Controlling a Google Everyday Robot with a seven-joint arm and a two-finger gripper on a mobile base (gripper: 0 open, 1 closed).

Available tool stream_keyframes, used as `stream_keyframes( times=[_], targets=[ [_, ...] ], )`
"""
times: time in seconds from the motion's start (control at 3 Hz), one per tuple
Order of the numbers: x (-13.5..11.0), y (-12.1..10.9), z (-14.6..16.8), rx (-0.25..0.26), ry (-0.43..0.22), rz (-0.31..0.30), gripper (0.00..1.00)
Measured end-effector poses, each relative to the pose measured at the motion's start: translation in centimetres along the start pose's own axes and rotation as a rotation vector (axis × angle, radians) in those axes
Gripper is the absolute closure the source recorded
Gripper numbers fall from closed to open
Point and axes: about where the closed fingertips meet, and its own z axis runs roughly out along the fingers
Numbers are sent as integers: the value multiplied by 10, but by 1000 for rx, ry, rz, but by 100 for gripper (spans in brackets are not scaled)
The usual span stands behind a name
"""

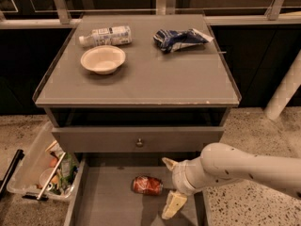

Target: Pick coke can from middle drawer and place on counter

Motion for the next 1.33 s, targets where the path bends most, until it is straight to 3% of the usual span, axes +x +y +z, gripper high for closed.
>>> stream_keyframes(
  times=[0.67,1.33],
  targets=[
    [5,-9,16,9,5,-9,0],
    [29,-45,68,23,-45,-45,0]
  ],
)
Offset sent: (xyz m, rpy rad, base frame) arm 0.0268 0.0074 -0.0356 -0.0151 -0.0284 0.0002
